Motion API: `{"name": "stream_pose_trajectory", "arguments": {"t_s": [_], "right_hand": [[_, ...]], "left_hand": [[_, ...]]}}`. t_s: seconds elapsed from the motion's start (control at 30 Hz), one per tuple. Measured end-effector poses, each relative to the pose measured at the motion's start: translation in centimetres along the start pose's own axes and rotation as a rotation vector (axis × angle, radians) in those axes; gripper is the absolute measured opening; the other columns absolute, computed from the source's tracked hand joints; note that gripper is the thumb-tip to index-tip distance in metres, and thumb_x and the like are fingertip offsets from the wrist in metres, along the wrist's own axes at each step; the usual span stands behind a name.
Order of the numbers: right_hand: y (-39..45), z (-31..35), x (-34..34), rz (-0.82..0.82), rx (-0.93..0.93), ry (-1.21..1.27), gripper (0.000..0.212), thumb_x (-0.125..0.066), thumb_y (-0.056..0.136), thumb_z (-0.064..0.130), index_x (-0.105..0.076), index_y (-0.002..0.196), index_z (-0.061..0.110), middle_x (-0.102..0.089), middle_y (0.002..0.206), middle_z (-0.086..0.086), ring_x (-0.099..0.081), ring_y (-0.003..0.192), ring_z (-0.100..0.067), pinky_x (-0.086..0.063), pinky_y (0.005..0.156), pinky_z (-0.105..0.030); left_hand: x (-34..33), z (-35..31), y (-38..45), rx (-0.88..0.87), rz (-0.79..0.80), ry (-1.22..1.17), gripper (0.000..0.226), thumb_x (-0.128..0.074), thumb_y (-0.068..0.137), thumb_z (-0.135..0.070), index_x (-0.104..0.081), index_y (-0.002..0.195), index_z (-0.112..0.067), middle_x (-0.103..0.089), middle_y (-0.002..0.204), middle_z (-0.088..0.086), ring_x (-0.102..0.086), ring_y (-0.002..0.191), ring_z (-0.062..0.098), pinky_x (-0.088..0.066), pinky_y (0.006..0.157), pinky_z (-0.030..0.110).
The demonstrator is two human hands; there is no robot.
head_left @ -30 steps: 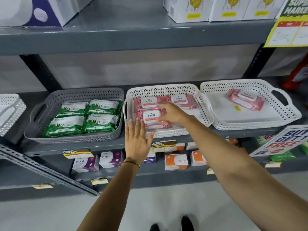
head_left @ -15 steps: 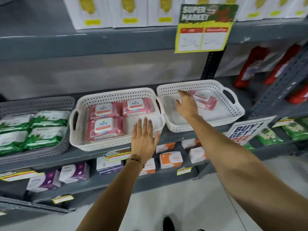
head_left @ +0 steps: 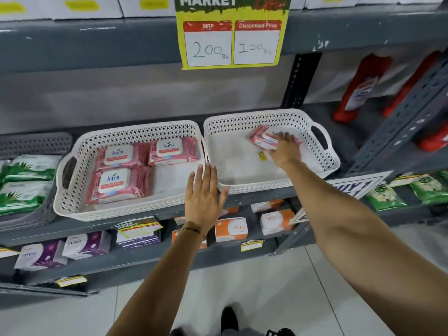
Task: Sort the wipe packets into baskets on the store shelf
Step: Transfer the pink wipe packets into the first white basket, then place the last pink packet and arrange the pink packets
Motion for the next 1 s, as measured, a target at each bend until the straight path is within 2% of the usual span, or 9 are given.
{"name": "stream_pose_trajectory", "arguments": {"t_s": [0.23,0.37,0.47,0.6,0.7,0.77,0.93,1.0], "right_hand": [[2.1,-0.4,-0.5,0.084,0.01,-0.035,0.077,-0.064,0.086,0.033,-0.019,0.147,0.021,-0.013,0.157,-0.018,-0.011,0.144,-0.042,-0.015,0.118,-0.053],[2.3,-0.4,-0.4,0.036,0.014,-0.04,0.07,-0.063,0.087,0.023,-0.025,0.146,0.021,-0.034,0.143,-0.021,-0.03,0.133,-0.042,-0.027,0.112,-0.054],[2.2,-0.3,0.1,-0.012,0.0,0.002,0.064,-0.063,0.087,0.017,-0.033,0.143,0.021,-0.041,0.134,-0.021,-0.039,0.122,-0.041,-0.035,0.106,-0.051],[1.6,-0.2,0.6,-0.042,-0.018,0.043,0.061,-0.065,0.086,0.02,-0.037,0.14,0.021,-0.044,0.128,-0.022,-0.041,0.118,-0.041,-0.043,0.099,-0.051],[0.9,0.2,1.0,-0.069,-0.01,0.076,0.06,-0.063,0.087,0.021,-0.037,0.141,0.021,-0.043,0.129,-0.021,-0.04,0.117,-0.04,-0.045,0.098,-0.05],[0.2,0.9,1.5,-0.105,0.001,0.15,0.058,-0.062,0.087,0.02,-0.038,0.14,0.021,-0.043,0.129,-0.02,-0.04,0.117,-0.04,-0.044,0.099,-0.047],[-2.0,5.7,3.4,-0.166,0.179,0.35,0.061,-0.07,0.08,0.02,-0.046,0.136,0.019,-0.049,0.127,-0.019,-0.045,0.115,-0.038,-0.034,0.102,-0.035],[-3.4,9.1,4.1,-0.157,0.291,0.398,0.065,-0.075,0.076,0.015,-0.048,0.135,0.015,-0.052,0.127,-0.02,-0.048,0.116,-0.037,-0.034,0.106,-0.038]], "left_hand": [[-0.2,0.0,0.3,0.005,-0.014,-0.019,0.069,-0.008,0.097,-0.047,-0.041,0.134,0.001,-0.047,0.139,0.018,-0.039,0.131,0.031,-0.012,0.111,0.04],[-0.1,-0.1,0.3,-0.001,-0.025,-0.017,0.067,-0.011,0.097,-0.047,-0.043,0.133,0.0,-0.048,0.138,0.017,-0.039,0.132,0.03,-0.014,0.112,0.04],[-0.2,0.0,0.2,0.001,-0.014,-0.012,0.068,-0.01,0.097,-0.047,-0.042,0.134,0.0,-0.047,0.139,0.016,-0.038,0.132,0.029,-0.013,0.112,0.039],[0.0,-0.1,0.1,0.009,-0.001,-0.02,0.068,-0.008,0.097,-0.047,-0.042,0.134,0.0,-0.047,0.139,0.017,-0.039,0.132,0.03,-0.015,0.113,0.039],[0.1,-0.1,0.1,0.019,0.021,-0.045,0.071,-0.005,0.096,-0.048,-0.04,0.136,-0.001,-0.045,0.141,0.016,-0.037,0.133,0.03,-0.018,0.112,0.041],[0.2,-0.1,0.0,0.005,0.03,-0.068,0.073,-0.001,0.095,-0.05,-0.036,0.138,-0.002,-0.041,0.144,0.015,-0.031,0.136,0.031,-0.014,0.113,0.043],[1.2,1.6,-0.6,0.037,0.02,-0.094,0.076,-0.002,0.093,-0.053,-0.041,0.135,-0.002,-0.046,0.14,0.018,-0.03,0.135,0.038,-0.013,0.111,0.051],[1.6,3.9,-1.2,0.06,0.023,-0.093,0.083,0.004,0.091,-0.056,-0.04,0.136,-0.002,-0.043,0.141,0.018,-0.027,0.137,0.038,-0.01,0.112,0.05]]}}
Point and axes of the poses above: each hand's wrist, its own y-axis towards the middle knuckle, its own x-axis out of the back of the hand, z = x × y, the point moved 7 cm from there along y, towards the middle knuckle
